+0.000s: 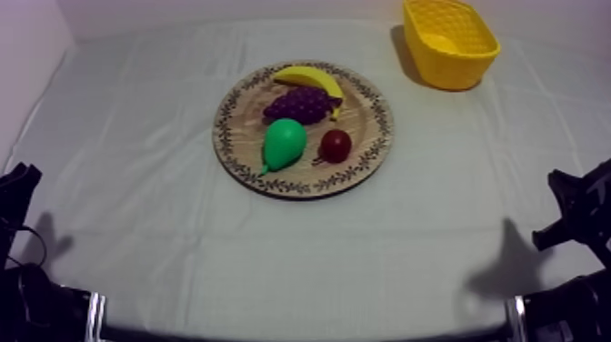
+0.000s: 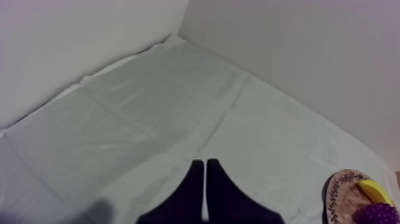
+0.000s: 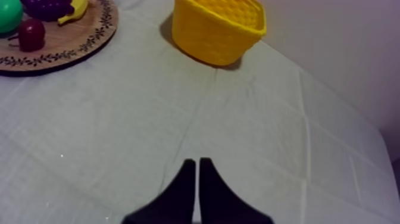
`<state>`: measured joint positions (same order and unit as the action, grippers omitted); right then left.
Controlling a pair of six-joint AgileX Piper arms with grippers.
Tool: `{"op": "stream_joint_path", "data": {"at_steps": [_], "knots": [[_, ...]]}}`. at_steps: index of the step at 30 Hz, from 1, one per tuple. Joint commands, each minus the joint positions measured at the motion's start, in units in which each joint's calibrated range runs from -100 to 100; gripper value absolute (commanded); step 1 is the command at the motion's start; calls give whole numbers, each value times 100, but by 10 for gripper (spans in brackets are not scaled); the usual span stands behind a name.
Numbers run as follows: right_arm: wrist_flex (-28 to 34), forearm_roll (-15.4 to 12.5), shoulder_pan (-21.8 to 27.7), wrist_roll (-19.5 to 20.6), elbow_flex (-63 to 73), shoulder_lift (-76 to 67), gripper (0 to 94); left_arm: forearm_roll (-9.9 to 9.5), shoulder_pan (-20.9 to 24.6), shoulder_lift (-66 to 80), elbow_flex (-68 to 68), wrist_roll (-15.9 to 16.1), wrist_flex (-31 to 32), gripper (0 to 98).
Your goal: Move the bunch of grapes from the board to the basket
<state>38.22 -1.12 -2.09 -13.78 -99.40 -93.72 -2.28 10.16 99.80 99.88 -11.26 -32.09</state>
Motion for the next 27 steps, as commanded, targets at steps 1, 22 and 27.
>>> {"op": "stream_joint_path", "data": {"at_steps": [1, 22, 27], "knots": [[-147, 86, -13, 87, 93, 160, 7, 0, 1, 3, 1, -3, 0, 1], [293, -168, 122, -133, 3351, 3308, 7, 0, 1, 3, 1, -5, 0, 1], [1000, -321, 101, -199, 4536, 3844, 7, 0, 1, 3, 1, -5, 0, 1]]}}
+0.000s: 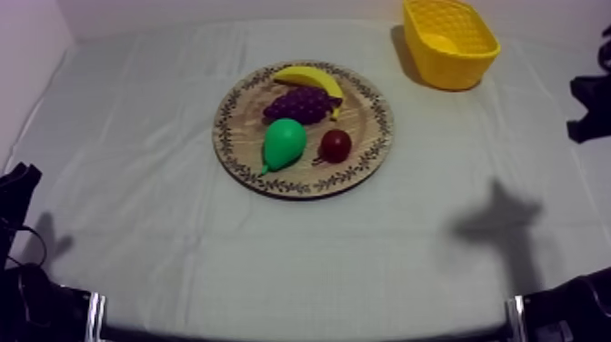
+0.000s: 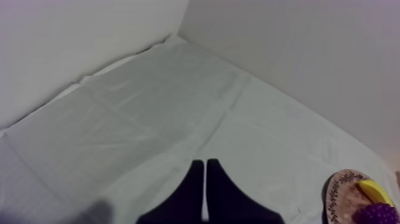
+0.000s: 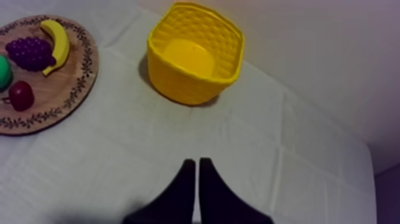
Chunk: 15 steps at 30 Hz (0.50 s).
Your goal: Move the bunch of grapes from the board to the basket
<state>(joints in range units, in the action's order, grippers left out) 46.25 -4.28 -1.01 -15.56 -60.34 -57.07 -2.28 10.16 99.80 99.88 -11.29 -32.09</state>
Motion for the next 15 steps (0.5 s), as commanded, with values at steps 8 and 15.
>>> {"op": "stream_joint_path", "data": {"at_steps": [8, 15], "knots": [[605, -281, -212, -214, 2069, 1052, 7, 0, 1, 3, 1, -2, 0, 1], [673, -442, -620, -407, 2722, 1872, 7, 0, 1, 3, 1, -2, 0, 1]]}}
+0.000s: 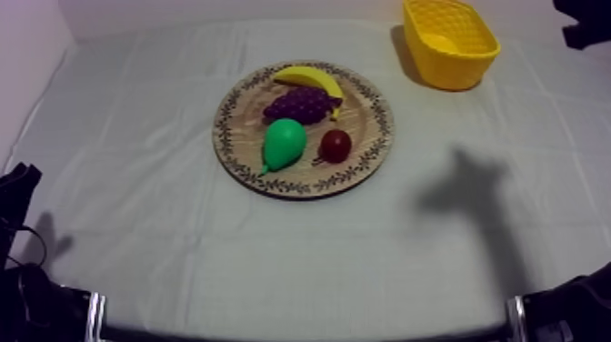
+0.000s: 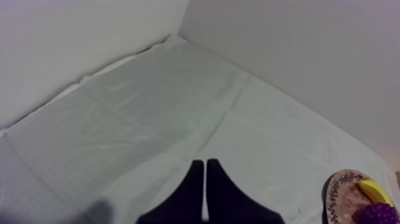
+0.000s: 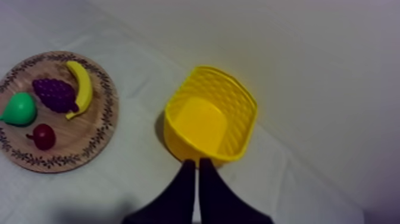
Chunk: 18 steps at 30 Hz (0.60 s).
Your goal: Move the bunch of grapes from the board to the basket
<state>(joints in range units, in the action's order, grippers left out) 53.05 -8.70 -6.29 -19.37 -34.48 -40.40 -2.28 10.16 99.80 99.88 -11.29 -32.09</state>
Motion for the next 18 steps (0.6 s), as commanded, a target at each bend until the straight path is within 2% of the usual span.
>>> {"op": "stream_joint_path", "data": {"at_steps": [1, 6, 12, 18], "knots": [[-16, -8, -151, -43, 211, 327, 7, 0, 1, 3, 1, -2, 0, 1], [-50, 20, -446, -64, 598, 917, 7, 0, 1, 3, 1, -2, 0, 1], [19, 160, -803, 96, 1264, 1660, 7, 0, 1, 3, 1, 0, 0, 1], [602, 251, -1125, 270, 2281, 2391, 7, 0, 1, 3, 1, -2, 0, 1]]}}
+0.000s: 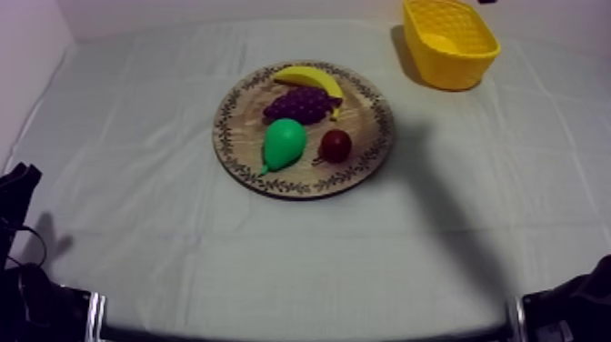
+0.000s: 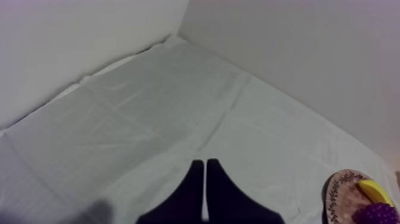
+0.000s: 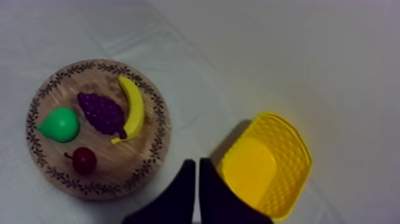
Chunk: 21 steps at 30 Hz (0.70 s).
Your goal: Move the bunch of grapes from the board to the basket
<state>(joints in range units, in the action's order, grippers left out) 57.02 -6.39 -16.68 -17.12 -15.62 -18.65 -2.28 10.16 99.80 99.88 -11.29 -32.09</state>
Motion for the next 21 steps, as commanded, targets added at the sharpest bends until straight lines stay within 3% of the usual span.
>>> {"op": "stream_joint_path", "data": {"at_steps": [1, 11, 21], "knots": [[348, 36, -141, 81, 600, 342, 7, 0, 1, 3, 1, -2, 0, 1], [1773, 50, -477, 345, 2956, 1692, 7, 0, 1, 3, 1, -2, 0, 1], [2334, 221, -820, 457, 4168, 2769, 7, 0, 1, 3, 1, -2, 0, 1]]}}
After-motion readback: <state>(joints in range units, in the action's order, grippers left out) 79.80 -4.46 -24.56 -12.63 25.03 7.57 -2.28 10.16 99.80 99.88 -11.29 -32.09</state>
